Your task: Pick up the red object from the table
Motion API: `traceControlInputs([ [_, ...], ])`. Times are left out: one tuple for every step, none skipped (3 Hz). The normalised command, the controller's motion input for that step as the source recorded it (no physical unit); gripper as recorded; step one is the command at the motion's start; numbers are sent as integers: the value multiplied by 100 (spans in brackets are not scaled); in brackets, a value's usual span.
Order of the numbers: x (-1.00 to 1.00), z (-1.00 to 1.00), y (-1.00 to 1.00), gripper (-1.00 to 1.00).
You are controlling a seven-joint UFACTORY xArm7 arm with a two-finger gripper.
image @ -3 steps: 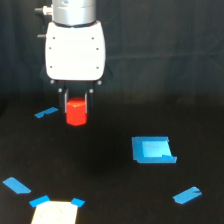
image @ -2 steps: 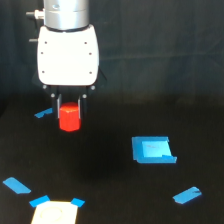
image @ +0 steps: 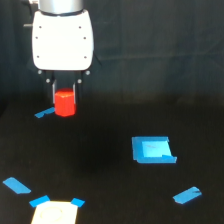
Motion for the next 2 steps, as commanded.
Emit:
traceControlInputs([
  [8,11,91,-100],
  [-60,-2,-100,-100],
])
